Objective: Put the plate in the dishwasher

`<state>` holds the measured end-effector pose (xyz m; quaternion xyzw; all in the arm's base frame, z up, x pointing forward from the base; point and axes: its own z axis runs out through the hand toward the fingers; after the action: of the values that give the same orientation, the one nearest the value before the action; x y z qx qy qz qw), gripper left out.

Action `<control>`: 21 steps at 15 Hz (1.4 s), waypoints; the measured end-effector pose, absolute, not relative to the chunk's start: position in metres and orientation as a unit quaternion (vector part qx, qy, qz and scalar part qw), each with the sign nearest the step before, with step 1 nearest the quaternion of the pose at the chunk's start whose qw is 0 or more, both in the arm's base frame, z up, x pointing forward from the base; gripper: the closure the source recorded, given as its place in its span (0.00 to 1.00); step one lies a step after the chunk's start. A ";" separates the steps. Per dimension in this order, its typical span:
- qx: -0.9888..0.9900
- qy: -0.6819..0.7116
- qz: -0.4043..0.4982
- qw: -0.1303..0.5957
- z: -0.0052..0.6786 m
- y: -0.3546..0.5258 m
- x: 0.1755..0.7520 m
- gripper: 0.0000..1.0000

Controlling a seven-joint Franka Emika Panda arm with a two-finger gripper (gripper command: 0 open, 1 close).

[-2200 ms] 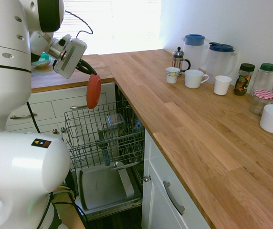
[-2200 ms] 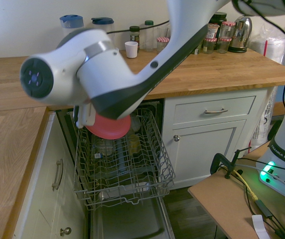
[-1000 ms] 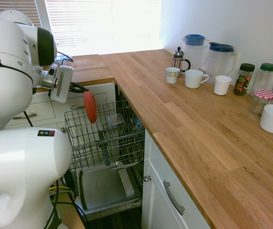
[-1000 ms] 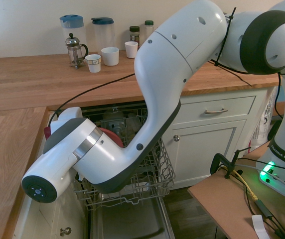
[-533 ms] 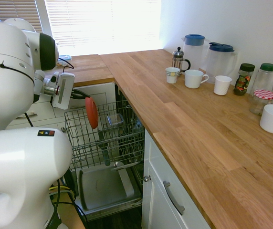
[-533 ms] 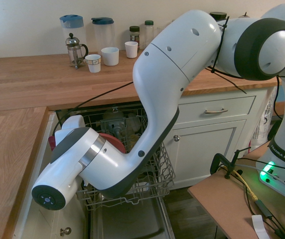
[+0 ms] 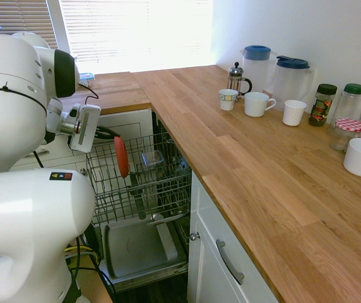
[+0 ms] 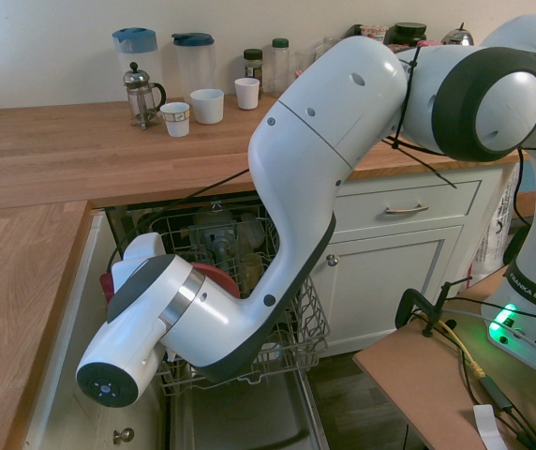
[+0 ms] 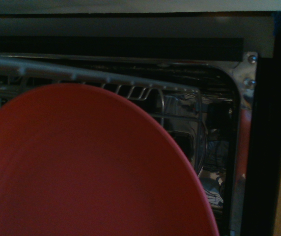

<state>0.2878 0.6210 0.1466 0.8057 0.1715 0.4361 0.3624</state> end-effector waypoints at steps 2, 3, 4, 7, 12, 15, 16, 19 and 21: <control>0.808 0.174 0.432 0.359 0.134 0.620 0.292 1.00; 0.810 0.174 0.431 0.357 0.128 0.621 0.294 1.00; 0.811 0.174 0.431 0.357 0.124 0.620 0.295 1.00; 0.812 0.167 0.434 0.353 0.122 0.620 0.298 0.00; 0.813 0.163 0.435 0.351 0.122 0.621 0.299 0.00; 0.816 0.164 0.432 0.347 0.121 0.621 0.300 0.00; 0.818 0.164 0.430 0.345 0.120 0.621 0.301 0.00; 0.820 0.163 0.429 0.341 0.120 0.621 0.302 0.00; 0.821 0.161 0.430 0.339 0.120 0.621 0.301 0.00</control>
<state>0.3012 0.6210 0.1197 0.8207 0.1614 0.4304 0.3392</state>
